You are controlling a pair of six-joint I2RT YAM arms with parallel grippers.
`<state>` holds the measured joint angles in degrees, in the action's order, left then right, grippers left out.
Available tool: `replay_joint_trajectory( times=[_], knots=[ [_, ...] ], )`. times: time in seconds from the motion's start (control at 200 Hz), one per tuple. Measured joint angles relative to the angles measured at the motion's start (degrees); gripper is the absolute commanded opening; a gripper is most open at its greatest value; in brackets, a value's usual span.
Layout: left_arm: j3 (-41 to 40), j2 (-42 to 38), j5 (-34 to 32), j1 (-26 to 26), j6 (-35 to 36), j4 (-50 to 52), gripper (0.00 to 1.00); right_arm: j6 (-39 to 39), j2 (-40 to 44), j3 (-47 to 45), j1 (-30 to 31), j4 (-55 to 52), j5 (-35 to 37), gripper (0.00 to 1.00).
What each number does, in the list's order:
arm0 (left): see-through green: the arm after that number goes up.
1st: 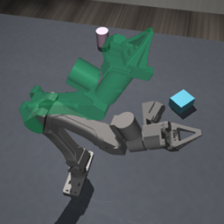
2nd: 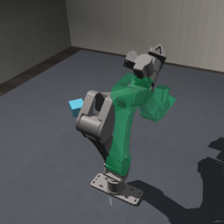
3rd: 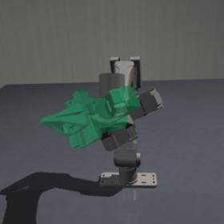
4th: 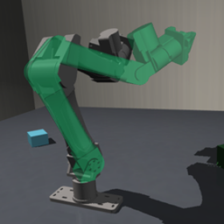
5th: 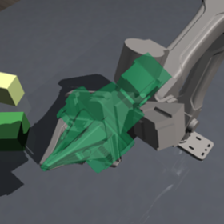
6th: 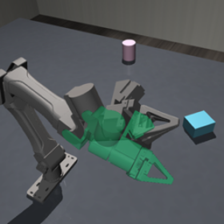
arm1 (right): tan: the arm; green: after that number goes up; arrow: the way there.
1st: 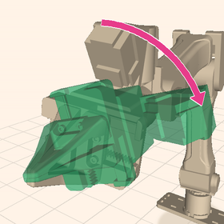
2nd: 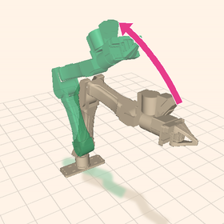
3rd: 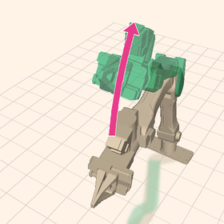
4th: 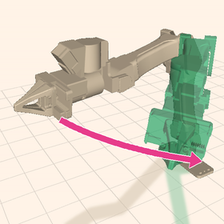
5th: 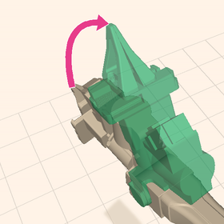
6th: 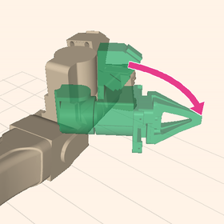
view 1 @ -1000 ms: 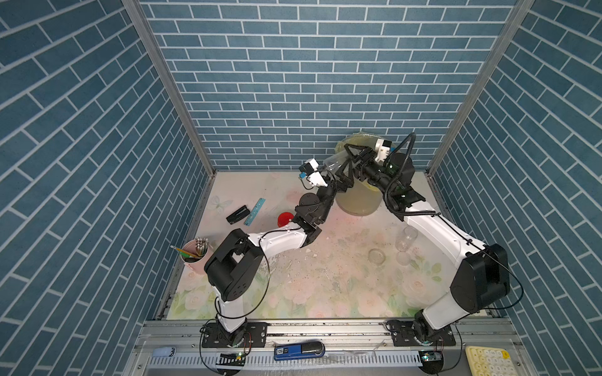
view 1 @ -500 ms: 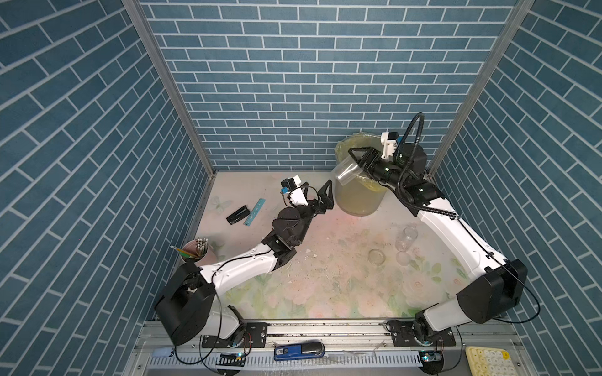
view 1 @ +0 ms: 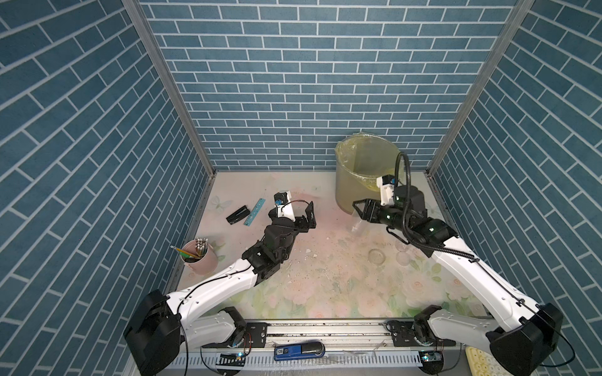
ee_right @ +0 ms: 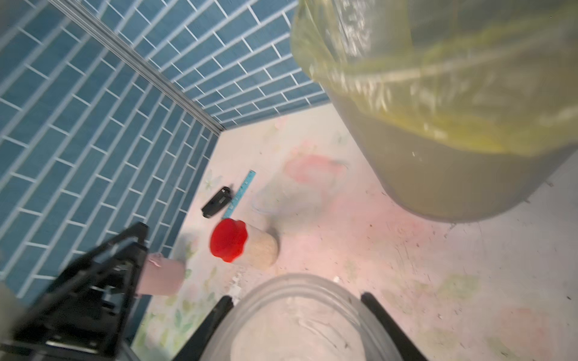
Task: Empty moldy rice from jars
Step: Place the jar at the center of the board.
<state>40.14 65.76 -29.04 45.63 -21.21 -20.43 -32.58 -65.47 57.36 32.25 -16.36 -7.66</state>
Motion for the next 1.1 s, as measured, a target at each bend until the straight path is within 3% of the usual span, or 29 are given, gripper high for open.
replay_joint_trajectory(
  times=[0.2,0.63,1.1],
  knots=[
    [-2.21,-0.02,-1.81,0.04,1.14,4.76,1.00,5.57,-1.73,-8.81,0.52,3.89,5.75,0.15],
    [-1.33,3.17,-4.28,0.76,0.92,8.04,1.00,14.71,-7.69,-25.31,2.27,30.45,21.97,0.15],
    [1.29,4.15,-7.43,0.79,-0.98,14.21,1.00,18.12,-18.23,-28.33,2.54,50.97,26.34,0.15]
  ],
)
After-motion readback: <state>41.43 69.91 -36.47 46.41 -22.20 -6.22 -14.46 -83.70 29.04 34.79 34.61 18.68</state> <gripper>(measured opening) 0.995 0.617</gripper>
